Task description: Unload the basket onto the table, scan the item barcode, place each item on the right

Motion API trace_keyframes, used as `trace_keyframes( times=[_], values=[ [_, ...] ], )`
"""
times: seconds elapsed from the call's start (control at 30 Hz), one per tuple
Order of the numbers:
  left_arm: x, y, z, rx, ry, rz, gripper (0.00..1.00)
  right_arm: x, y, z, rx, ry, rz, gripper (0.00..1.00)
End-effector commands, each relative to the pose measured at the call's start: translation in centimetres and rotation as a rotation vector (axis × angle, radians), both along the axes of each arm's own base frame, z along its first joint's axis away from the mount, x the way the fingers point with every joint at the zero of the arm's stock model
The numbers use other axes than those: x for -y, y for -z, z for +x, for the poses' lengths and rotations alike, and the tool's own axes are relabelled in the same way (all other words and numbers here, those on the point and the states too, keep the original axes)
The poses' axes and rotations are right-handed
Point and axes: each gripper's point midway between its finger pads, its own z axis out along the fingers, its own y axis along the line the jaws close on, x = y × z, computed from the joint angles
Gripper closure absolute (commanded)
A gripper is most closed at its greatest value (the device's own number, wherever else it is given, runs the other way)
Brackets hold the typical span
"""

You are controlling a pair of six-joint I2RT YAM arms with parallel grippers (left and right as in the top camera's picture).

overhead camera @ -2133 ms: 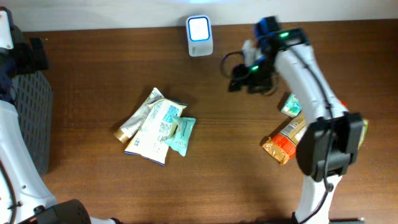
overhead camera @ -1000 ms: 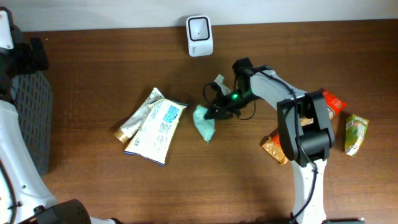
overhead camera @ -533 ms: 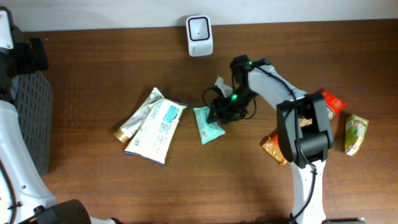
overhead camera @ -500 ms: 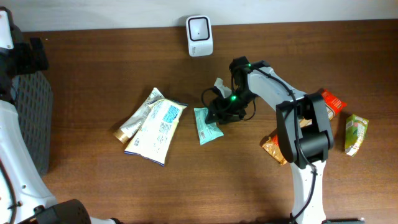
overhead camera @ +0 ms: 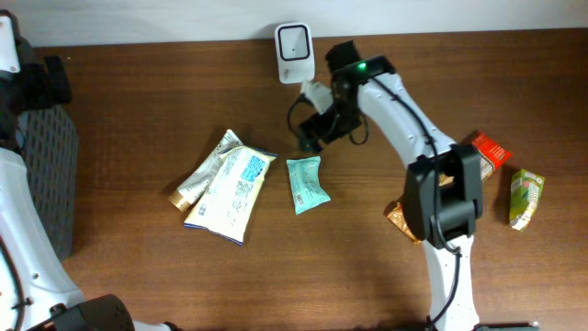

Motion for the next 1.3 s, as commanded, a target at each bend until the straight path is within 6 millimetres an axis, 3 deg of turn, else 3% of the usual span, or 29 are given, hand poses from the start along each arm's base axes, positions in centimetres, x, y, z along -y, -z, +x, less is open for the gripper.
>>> trace_keyframes(
  times=[0.0, 0.03, 0.07, 0.1, 0.13, 0.2, 0.23, 0.33, 0.43, 0.47, 0.57, 0.67, 0.77, 0.93, 1.03, 1.13, 1.27],
  values=[
    [0.2, -1.0, -0.3, 0.018, 0.012, 0.020, 0.01, -0.8, 4.6, -1.7, -0.040, -0.113, -0.122, 0.00],
    [0.2, -1.0, -0.3, 0.018, 0.012, 0.021, 0.01, -1.3, 5.3, -2.3, -0.064, -0.126, -0.115, 0.04],
    [0.2, -1.0, -0.3, 0.018, 0.012, 0.021, 0.01, -1.5, 5.4, -2.6, -0.075, -0.135, -0.111, 0.14],
    [0.2, -1.0, -0.3, 0.018, 0.012, 0.021, 0.01, -1.5, 5.3, -3.0, -0.087, -0.151, -0.101, 0.28],
    [0.2, -1.0, -0.3, 0.018, 0.012, 0.021, 0.01, -1.1, 5.3, -3.4, -0.107, -0.149, -0.114, 0.57],
    [0.2, -1.0, -0.3, 0.018, 0.012, 0.021, 0.01, 0.1, 5.3, -4.0, -0.147, -0.137, -0.142, 0.95],
    [0.2, -1.0, -0.3, 0.018, 0.012, 0.021, 0.01, 0.7, 5.2, -4.1, -0.166, -0.125, -0.148, 0.96],
    [0.2, -1.0, -0.3, 0.018, 0.012, 0.021, 0.01, 1.7, 3.7, -2.0, -0.180, 0.064, -0.118, 0.96],
    [0.2, -1.0, -0.3, 0.018, 0.012, 0.021, 0.01, 4.6, 2.3, 1.6, -0.238, 0.501, -0.101, 0.96],
    [0.2, -1.0, -0.3, 0.018, 0.012, 0.021, 0.01, 6.0, 2.5, 1.9, -0.303, 0.674, -0.110, 0.96],
    [0.2, -1.0, -0.3, 0.018, 0.012, 0.021, 0.01, 6.6, 2.6, 0.6, -0.400, 0.810, -0.151, 0.96],
    [0.2, -1.0, -0.3, 0.018, 0.012, 0.021, 0.01, 6.2, 2.5, -0.3, -0.425, 0.796, -0.173, 0.94],
    [0.2, -1.0, -0.3, 0.018, 0.012, 0.021, 0.01, 7.2, 2.3, -1.0, -0.449, 0.770, -0.185, 0.69],
    [0.2, -1.0, -0.3, 0.018, 0.012, 0.021, 0.01, 9.3, -0.8, 0.3, -0.427, 0.643, 0.025, 0.55],
    [0.2, -1.0, -0.3, 0.018, 0.012, 0.021, 0.01, 9.1, -0.9, 0.4, -0.397, 0.549, 0.074, 0.30],
    [0.2, -1.0, -0.3, 0.018, 0.012, 0.021, 0.01, 8.8, -0.9, 0.1, -0.310, 0.329, 0.101, 0.28],
    [0.2, -1.0, -0.3, 0.018, 0.012, 0.021, 0.01, 6.0, 1.5, -3.6, -0.347, 0.116, 0.068, 0.29]
  ],
)
